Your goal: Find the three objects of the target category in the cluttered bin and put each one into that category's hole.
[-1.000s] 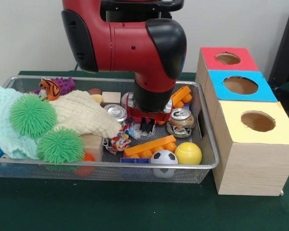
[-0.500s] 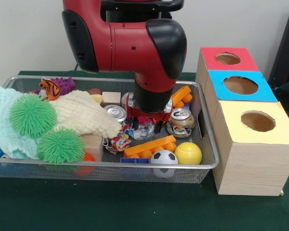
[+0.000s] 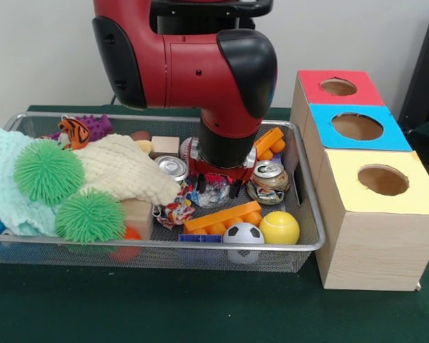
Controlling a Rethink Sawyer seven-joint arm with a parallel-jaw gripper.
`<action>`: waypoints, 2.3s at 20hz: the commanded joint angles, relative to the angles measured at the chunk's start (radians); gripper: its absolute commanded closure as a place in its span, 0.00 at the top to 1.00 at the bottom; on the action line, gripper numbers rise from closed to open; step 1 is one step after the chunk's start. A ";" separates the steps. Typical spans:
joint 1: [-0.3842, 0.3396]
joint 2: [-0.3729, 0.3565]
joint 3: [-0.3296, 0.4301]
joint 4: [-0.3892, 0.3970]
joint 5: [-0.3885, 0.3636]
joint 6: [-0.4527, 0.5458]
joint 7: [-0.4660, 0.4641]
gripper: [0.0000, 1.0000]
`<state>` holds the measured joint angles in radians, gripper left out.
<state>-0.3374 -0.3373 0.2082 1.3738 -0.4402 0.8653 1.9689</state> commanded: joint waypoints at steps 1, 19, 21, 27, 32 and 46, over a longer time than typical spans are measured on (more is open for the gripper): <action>0.002 0.084 0.029 -0.006 -0.034 -0.077 -0.020 1.00; 0.040 0.162 0.030 -0.078 -0.033 -0.091 0.013 1.00; 0.050 0.166 0.013 -0.086 -0.044 -0.089 0.023 1.00; 0.078 0.184 -0.030 -0.105 -0.052 -0.083 0.051 1.00; 0.110 0.201 -0.075 -0.148 -0.049 -0.028 0.058 1.00; 0.131 0.222 -0.114 -0.159 -0.006 0.011 0.080 1.00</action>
<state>-0.1919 -0.2772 0.0881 1.2451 -0.4344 0.9218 1.9689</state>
